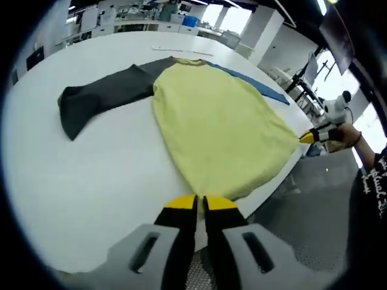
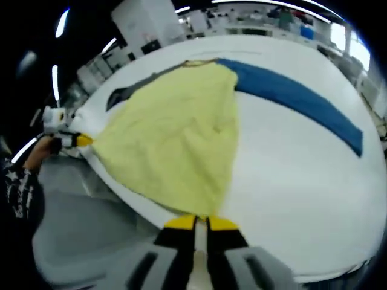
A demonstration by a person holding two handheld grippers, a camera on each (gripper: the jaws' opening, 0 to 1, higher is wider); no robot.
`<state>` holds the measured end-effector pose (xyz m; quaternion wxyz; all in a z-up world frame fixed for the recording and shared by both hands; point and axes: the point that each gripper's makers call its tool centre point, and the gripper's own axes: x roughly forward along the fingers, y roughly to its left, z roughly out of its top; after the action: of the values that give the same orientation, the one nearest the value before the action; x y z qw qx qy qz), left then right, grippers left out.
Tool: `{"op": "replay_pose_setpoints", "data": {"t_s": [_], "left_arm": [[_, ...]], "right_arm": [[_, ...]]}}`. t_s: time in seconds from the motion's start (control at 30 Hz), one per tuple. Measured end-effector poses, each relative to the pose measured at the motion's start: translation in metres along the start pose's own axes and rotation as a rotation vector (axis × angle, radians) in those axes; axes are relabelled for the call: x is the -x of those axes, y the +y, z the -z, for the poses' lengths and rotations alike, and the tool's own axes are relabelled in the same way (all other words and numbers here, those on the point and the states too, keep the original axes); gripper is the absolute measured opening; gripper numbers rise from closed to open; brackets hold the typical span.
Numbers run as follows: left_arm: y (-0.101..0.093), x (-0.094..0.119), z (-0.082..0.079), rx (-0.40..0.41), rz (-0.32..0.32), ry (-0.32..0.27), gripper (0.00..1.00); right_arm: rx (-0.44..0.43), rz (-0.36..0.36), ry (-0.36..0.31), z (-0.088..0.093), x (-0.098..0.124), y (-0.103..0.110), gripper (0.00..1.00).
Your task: Fold the garment on the visible template until the final outline fits inside the template.
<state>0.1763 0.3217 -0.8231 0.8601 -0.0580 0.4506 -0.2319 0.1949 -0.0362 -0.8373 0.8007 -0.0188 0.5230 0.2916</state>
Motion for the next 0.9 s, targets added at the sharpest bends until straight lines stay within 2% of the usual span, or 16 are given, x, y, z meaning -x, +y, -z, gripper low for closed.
{"op": "replay_pose_setpoints", "data": {"t_s": [0.1,0.2,0.27,0.37,0.57,0.67,0.9], "left_arm": [[0.000,0.001,0.001,0.001,0.008,0.005,0.06],[-0.001,0.001,0.005,-0.030,0.024,0.021,0.09],[-0.003,0.001,0.008,-0.053,0.033,0.033,0.11],[-0.004,-0.003,0.012,-0.077,0.038,0.056,0.11],[-0.007,-0.009,0.009,-0.004,0.044,0.041,0.07],[-0.004,-0.011,0.009,0.010,0.036,0.037,0.07],[-0.002,-0.018,0.005,0.042,0.034,0.028,0.06]], "right_arm": [[0.004,0.006,0.012,0.000,0.005,0.002,0.15],[0.011,0.021,0.017,0.000,0.008,-0.003,0.18],[0.005,0.025,0.010,-0.002,0.011,-0.001,0.17],[-0.047,0.033,-0.016,-0.006,0.007,-0.010,0.15],[-0.079,0.046,0.000,-0.001,-0.009,-0.009,0.11],[-0.073,0.095,0.012,0.002,-0.010,-0.015,0.07],[-0.047,0.118,0.019,0.001,-0.010,-0.013,0.04]]}}
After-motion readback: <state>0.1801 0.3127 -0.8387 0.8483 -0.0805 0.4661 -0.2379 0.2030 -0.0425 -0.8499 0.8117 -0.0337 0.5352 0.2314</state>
